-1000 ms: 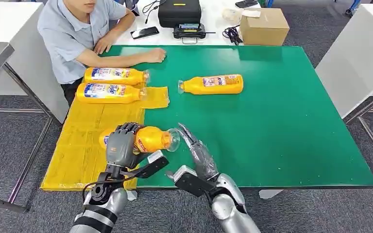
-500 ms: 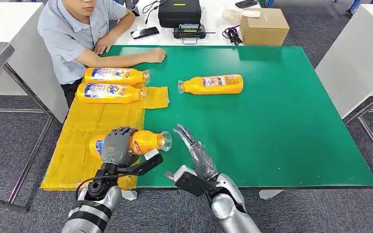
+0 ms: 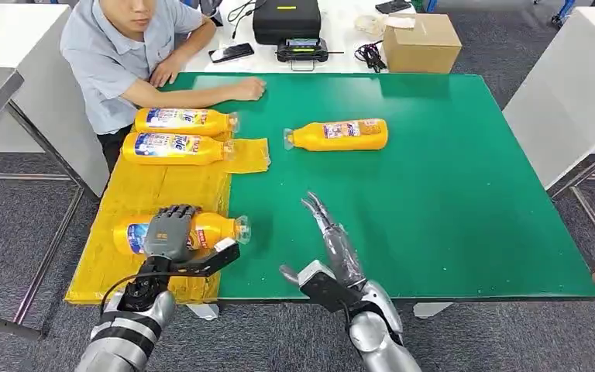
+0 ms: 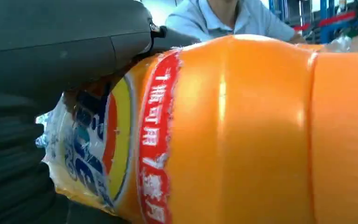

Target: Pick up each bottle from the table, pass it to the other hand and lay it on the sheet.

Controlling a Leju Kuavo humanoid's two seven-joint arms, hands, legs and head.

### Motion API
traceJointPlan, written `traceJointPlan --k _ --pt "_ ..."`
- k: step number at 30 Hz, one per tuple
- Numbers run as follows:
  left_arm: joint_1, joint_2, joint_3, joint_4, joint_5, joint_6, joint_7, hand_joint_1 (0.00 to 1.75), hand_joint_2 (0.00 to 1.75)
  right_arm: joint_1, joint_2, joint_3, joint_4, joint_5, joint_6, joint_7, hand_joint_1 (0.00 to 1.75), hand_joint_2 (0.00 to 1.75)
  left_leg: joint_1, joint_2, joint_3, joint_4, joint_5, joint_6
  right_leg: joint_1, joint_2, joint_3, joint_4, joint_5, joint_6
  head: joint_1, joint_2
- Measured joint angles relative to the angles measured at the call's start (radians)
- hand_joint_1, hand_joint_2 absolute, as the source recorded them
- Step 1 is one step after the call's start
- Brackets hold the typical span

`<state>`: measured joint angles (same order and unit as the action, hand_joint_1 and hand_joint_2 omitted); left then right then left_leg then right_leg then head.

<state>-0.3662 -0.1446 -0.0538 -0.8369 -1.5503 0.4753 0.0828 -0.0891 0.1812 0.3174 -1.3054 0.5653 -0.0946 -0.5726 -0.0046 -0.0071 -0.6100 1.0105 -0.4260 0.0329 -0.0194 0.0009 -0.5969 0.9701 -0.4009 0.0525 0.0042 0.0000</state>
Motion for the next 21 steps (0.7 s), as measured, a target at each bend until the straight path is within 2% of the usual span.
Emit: traceJointPlan --k 5,21 --pt "-0.023 0.006 0.005 0.034 -0.006 -0.019 -0.009 0.0 1.75 0.004 0.0 -0.011 -0.005 0.0 0.003 0.0 0.0 1.75 0.0 0.0 0.001 0.0 0.0 0.0 0.0 0.0 0.001 0.0 0.0 0.0 0.0 0.0" --pt "-0.078 0.018 0.006 0.125 -0.005 -0.043 -0.033 0.02 1.75 0.002 0.0 -0.027 -0.003 -0.011 0.02 -0.008 0.0 1.75 0.0 -0.002 0.006 0.0 0.001 -0.001 0.0 -0.001 0.007 0.0 0.0 0.0 0.0 0.0"
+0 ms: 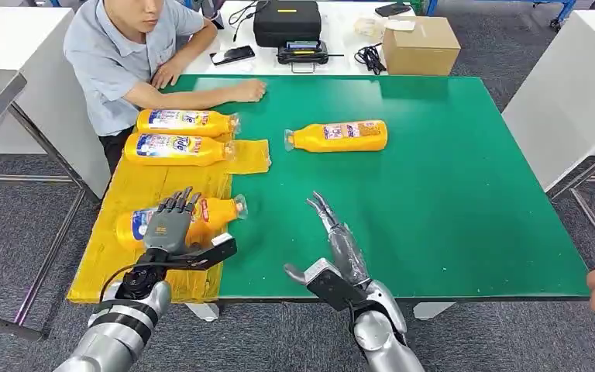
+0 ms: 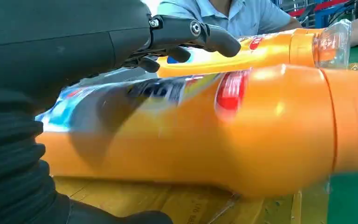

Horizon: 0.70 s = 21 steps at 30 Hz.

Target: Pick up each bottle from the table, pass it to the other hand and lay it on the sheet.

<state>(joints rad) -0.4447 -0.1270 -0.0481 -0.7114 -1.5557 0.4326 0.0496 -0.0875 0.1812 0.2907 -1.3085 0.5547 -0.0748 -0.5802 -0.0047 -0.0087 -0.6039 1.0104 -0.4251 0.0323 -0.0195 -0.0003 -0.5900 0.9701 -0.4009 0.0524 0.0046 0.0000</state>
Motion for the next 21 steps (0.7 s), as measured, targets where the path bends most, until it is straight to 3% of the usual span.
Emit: traceJointPlan --k 21 --pt "0.011 -0.007 0.0 0.007 0.059 0.04 -0.069 0.0 1.75 0.004 0.001 -0.015 0.018 0.001 0.004 -0.006 0.0 1.75 0.0 0.0 0.004 0.0 0.0 0.0 0.0 0.0 0.004 0.0 0.0 0.0 -0.001 0.0"
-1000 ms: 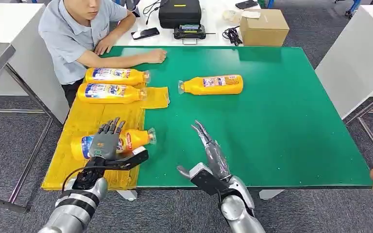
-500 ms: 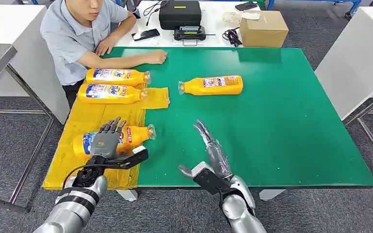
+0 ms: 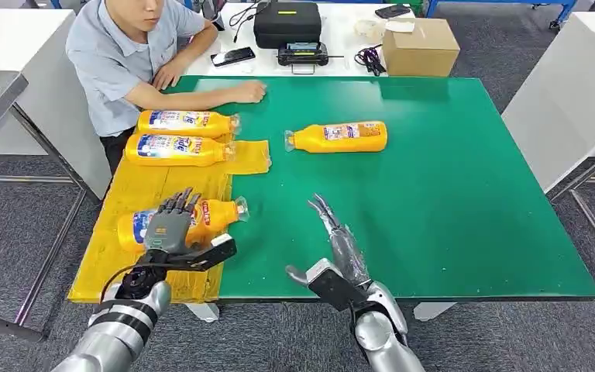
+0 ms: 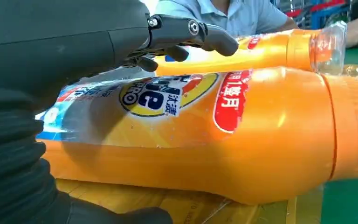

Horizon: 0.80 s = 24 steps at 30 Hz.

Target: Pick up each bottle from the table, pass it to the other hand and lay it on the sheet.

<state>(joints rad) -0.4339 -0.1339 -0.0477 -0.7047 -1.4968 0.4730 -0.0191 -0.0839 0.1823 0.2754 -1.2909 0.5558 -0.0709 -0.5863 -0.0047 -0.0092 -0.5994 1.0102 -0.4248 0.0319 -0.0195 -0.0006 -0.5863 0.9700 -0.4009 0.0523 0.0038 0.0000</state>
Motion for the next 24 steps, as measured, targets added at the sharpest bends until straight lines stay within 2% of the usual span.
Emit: traceJointPlan --k 4,8,14,15,18,20,21,24 --pt "0.132 -0.067 -0.016 -0.23 0.234 -0.061 -0.117 0.0 1.75 0.042 0.015 -0.027 -0.056 -0.013 -0.008 0.0 0.0 1.75 0.0 0.0 -0.005 0.0 0.0 0.0 0.0 0.0 -0.005 0.0 0.0 0.0 0.001 0.0" --pt "0.217 -0.113 -0.051 -0.414 0.285 -0.076 -0.13 0.0 1.75 0.07 0.025 -0.049 -0.112 -0.03 0.003 0.0 0.0 1.75 -0.001 0.001 -0.009 0.0 -0.001 0.0 -0.001 0.0 -0.009 0.0 0.0 0.0 0.0 0.0" --pt "0.232 -0.116 -0.055 -0.455 0.29 -0.079 -0.13 0.0 1.75 0.076 0.026 -0.053 -0.126 -0.031 0.007 0.0 0.0 1.75 -0.001 0.001 -0.01 0.0 -0.001 0.0 -0.001 0.0 -0.01 0.0 0.0 0.0 0.0 0.0" --pt "0.233 -0.117 -0.055 -0.458 0.291 -0.079 -0.13 0.0 1.75 0.076 0.027 -0.053 -0.126 -0.031 0.007 0.0 0.0 0.0 -0.001 0.001 -0.01 0.0 -0.001 0.0 -0.001 0.0 -0.01 0.0 0.0 0.0 0.0 0.0" --pt "0.257 -0.122 -0.06 -0.512 0.31 -0.068 -0.15 0.0 1.75 0.08 0.032 -0.063 -0.142 -0.048 0.015 -0.005 0.0 0.0 0.0 0.001 -0.01 0.0 -0.001 0.0 0.0 0.0 -0.01 0.0 0.0 0.0 0.0 0.0" --pt "0.303 -0.137 -0.088 -0.615 0.481 0.059 -0.278 0.0 1.75 0.097 0.059 -0.093 -0.175 -0.236 0.152 -0.008 0.0 0.0 0.0 0.001 -0.01 0.0 -0.001 0.0 0.0 0.0 -0.01 0.0 0.0 0.0 0.0 0.0" --pt "0.315 -0.14 -0.099 -0.644 0.513 0.07 -0.295 0.0 1.75 0.101 0.066 -0.1 -0.18 -0.268 0.17 -0.005 0.0 1.75 0.0 0.001 -0.01 0.0 -0.001 0.0 0.0 0.0 -0.01 0.0 0.0 0.0 0.001 0.0" --pt "0.351 -0.144 -0.134 -0.728 0.544 0.081 -0.308 0.0 1.75 0.109 0.087 -0.121 -0.192 -0.296 0.14 0.014 0.0 1.75 0.0 0.001 -0.011 0.0 -0.001 0.0 0.0 0.0 -0.01 0.0 0.0 0.0 0.001 0.0"
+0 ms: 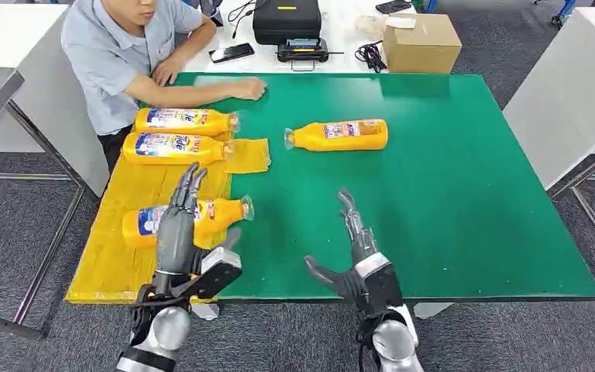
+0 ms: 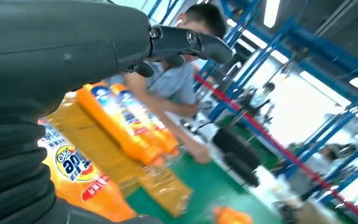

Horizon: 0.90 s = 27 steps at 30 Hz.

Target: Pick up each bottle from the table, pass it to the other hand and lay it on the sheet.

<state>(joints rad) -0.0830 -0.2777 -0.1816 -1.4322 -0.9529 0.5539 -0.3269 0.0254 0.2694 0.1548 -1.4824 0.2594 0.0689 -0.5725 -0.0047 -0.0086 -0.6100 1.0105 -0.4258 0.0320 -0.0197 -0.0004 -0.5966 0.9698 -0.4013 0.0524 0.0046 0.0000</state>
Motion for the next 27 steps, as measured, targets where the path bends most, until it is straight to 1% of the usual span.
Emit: traceJointPlan --k 1,3,5,7,10,11,13,15,16,19,22,23,27 --pt "0.012 -0.002 -0.016 -0.036 0.005 0.002 0.0 0.0 1.75 0.002 0.011 -0.008 -0.007 0.005 -0.031 0.025 0.0 1.75 0.0 0.0 0.0 0.0 0.0 0.0 0.0 0.0 0.0 0.0 0.0 0.0 0.0 0.0" --pt "0.033 -0.002 -0.038 -0.082 0.011 0.003 -0.001 0.0 1.75 0.007 0.024 -0.016 -0.019 0.039 -0.082 0.037 0.0 1.75 0.0 0.0 0.0 0.0 0.0 0.0 0.0 0.0 0.0 0.0 0.0 0.0 0.0 0.0" --pt "0.043 -0.003 -0.059 -0.116 0.014 0.008 -0.004 0.0 1.75 0.011 0.029 -0.017 -0.042 0.116 -0.159 0.026 0.0 1.75 0.0 0.0 0.0 0.0 0.0 0.0 0.0 0.0 0.0 0.0 0.0 0.0 0.0 0.0" --pt "0.052 -0.003 -0.077 -0.14 0.015 0.016 -0.006 0.0 1.75 0.014 0.029 -0.017 -0.073 0.162 -0.207 0.02 0.0 1.75 0.0 0.0 0.0 0.0 0.0 0.0 0.0 0.0 0.0 0.0 0.0 0.0 0.0 0.0" --pt "0.058 -0.003 -0.102 -0.164 0.022 0.045 -0.017 0.0 1.75 0.019 0.029 -0.019 -0.118 0.193 -0.252 0.019 0.0 1.75 0.0 0.0 0.0 0.0 0.0 0.0 0.0 0.0 0.0 0.0 0.0 0.0 0.0 0.0" --pt "0.059 -0.003 -0.108 -0.168 0.036 0.049 -0.024 0.0 1.75 0.02 0.029 -0.019 -0.128 0.206 -0.268 0.017 0.0 1.75 0.0 0.0 0.0 0.0 0.0 0.0 0.0 0.0 0.0 0.0 0.0 0.0 0.0 0.0" --pt "0.062 -0.003 -0.124 -0.178 0.128 0.044 -0.053 0.0 1.75 0.023 0.029 -0.021 -0.149 0.265 -0.338 0.006 0.0 1.75 0.0 0.0 0.0 0.0 0.0 0.0 0.0 0.0 0.0 0.0 0.0 0.0 0.0 0.0" --pt "0.062 -0.003 -0.139 -0.188 0.27 0.007 -0.077 0.0 1.75 0.025 0.028 -0.024 -0.166 0.363 -0.436 -0.002 0.0 1.75 0.0 0.0 0.0 0.0 0.0 0.0 0.0 0.0 0.0 0.0 0.0 0.0 0.0 0.0" --pt "0.063 -0.003 -0.145 -0.189 0.369 -0.037 -0.085 0.0 1.75 0.027 0.027 -0.029 -0.176 0.465 -0.513 0.009 0.0 1.75 0.0 0.0 0.0 0.0 0.0 0.0 0.0 0.0 0.0 0.0 0.0 0.0 0.0 0.0" --pt "0.067 -0.003 -0.151 -0.188 0.616 -0.179 -0.094 0.0 1.75 0.03 0.011 -0.054 -0.185 0.719 -0.666 0.066 0.0 1.75 0.0 0.0 0.0 0.0 0.0 0.0 0.0 0.0 -0.001 0.0 0.0 0.0 0.0 0.0" --pt "0.07 -0.003 -0.159 -0.173 0.764 -0.26 -0.111 0.0 1.75 0.032 -0.025 -0.102 -0.182 0.975 -0.747 0.138 0.0 1.75 -0.001 0.0 0.0 0.0 0.0 0.0 -0.001 0.0 0.0 0.0 0.0 0.0 0.0 0.0" --pt "0.073 -0.003 -0.164 -0.169 0.792 -0.267 -0.117 0.0 1.75 0.032 -0.036 -0.124 -0.179 1.01 -0.753 0.141 0.0 1.75 -0.001 0.0 0.0 0.0 0.0 0.0 -0.001 0.0 0.0 0.0 0.0 0.0 0.0 0.0" --pt "0.089 -0.002 -0.175 -0.162 0.838 -0.278 -0.125 0.0 1.75 0.032 -0.079 -0.201 -0.162 1.023 -0.758 0.134 0.0 1.75 -0.001 0.0 0.0 0.0 0.0 0.0 -0.001 0.0 0.0 -0.001 0.0 0.0 0.0 0.0"
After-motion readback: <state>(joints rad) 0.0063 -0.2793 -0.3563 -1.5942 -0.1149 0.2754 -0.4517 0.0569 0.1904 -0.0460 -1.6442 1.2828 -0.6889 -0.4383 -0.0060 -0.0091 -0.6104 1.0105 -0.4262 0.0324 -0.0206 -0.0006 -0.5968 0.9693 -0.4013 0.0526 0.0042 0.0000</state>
